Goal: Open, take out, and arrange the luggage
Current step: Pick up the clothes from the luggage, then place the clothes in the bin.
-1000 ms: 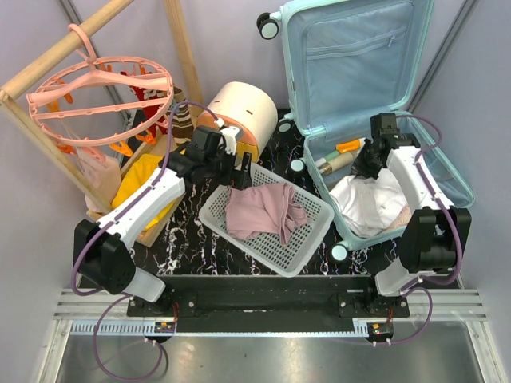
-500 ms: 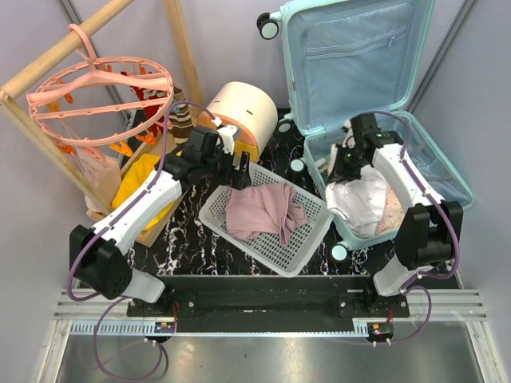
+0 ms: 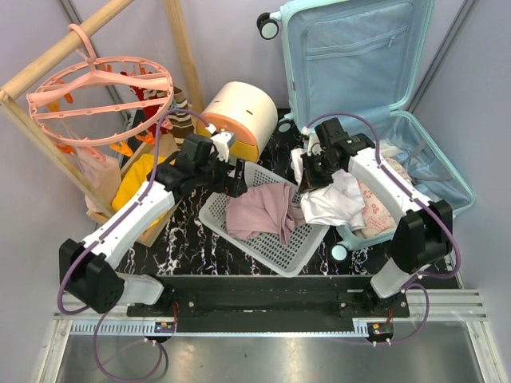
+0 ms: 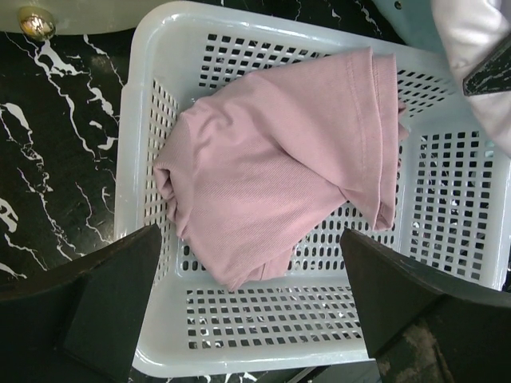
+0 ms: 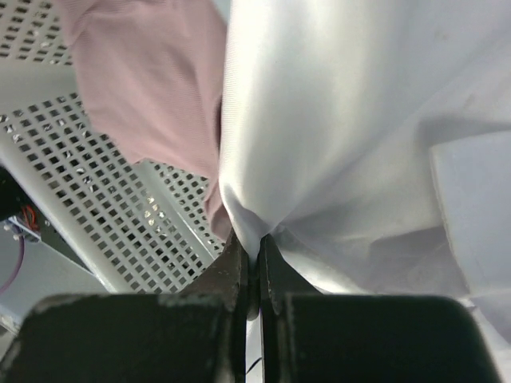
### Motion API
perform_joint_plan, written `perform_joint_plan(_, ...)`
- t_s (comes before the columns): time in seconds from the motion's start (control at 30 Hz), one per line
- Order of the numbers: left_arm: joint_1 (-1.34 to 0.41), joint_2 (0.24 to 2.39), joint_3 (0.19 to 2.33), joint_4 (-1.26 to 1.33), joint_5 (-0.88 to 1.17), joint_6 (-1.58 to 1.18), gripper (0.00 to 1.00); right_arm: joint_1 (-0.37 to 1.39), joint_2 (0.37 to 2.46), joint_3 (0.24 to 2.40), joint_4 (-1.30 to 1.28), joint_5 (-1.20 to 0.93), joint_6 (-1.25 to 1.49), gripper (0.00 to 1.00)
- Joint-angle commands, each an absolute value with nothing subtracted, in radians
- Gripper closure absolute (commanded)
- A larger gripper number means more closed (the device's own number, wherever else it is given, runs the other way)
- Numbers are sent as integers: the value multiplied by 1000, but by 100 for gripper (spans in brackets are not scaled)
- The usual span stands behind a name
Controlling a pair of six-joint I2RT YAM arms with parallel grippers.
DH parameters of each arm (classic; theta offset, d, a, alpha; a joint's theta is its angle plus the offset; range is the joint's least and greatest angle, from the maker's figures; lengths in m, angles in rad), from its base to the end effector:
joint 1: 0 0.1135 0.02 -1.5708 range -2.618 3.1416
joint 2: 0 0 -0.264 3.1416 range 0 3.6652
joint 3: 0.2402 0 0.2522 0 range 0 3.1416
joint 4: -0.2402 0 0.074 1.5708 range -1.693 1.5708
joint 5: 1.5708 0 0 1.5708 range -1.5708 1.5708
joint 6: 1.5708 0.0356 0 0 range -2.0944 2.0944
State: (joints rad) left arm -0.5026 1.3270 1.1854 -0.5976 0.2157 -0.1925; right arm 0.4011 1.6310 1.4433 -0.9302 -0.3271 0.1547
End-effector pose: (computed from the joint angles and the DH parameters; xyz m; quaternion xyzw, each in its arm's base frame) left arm 0.2484 -0.1452 0.3212 0.1834 0.8919 -0.2294 0.3440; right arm 0.3038 0.1413 0.2934 -0.1544 0.9497 0.2133 0.1695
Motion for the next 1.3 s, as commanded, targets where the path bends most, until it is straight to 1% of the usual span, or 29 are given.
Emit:
perform_joint_plan(0.0, -506, 1279, 1174, -563, 199, -209, 1, 468, 1612, 1526, -931, -454, 124, 100)
perform_joint_plan(0.23, -508, 1264, 1160, -563, 192, -212, 1, 593, 1695, 1606, -954, -449, 86, 100)
perform_joint_plan(0.67, -509, 1212, 1109, -568, 175, -218, 1, 774, 1836, 1651, -956, -420, 5, 100)
perform_joint_plan(0.87, -509, 1189, 1089, -571, 160, -218, 1, 833, 1890, 1660, -966, -433, -57, 100)
perform_joint_plan(1.27, -509, 1169, 1071, -571, 137, -229, 1, 873, 2032, 1700, -1031, -460, -156, 100)
